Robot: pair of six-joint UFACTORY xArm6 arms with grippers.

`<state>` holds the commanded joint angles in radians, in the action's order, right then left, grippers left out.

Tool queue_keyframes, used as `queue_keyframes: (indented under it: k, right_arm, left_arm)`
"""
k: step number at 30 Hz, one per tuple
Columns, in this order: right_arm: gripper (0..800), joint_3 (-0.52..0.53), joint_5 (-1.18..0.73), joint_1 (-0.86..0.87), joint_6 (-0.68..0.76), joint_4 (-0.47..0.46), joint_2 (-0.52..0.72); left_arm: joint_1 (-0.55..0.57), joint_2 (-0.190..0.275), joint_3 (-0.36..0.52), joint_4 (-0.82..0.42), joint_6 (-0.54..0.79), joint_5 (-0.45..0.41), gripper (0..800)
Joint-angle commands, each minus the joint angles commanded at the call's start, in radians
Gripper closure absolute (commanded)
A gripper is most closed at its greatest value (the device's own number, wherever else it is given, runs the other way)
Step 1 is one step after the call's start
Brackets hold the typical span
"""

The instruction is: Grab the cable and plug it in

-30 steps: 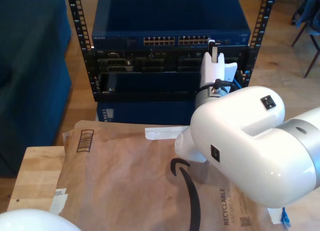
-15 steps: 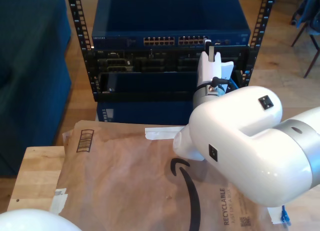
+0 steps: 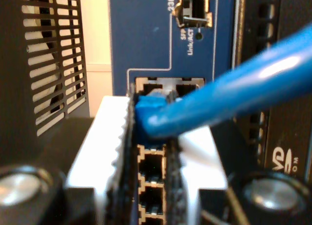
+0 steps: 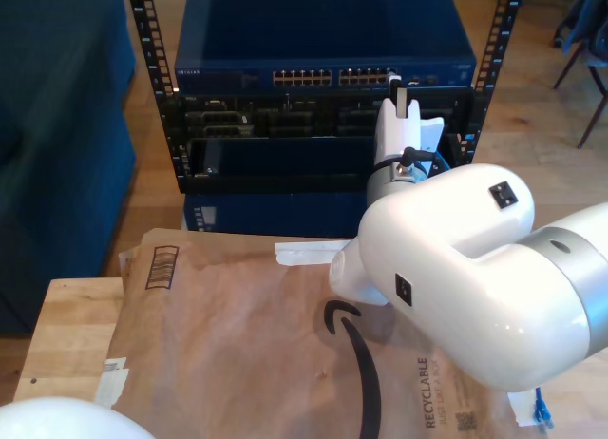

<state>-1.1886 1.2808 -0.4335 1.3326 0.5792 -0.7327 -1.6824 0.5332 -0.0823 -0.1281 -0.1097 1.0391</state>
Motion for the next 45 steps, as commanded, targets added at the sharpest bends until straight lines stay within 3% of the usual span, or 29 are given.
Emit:
queue_keyframes:
  k: [45]
  right_arm:
    - [800,-0.011,-0.003,0.021,0.002,0.0,0.003]
  left_arm:
    - [0.0,0.002,0.0,0.0,0.0,0.0,0]
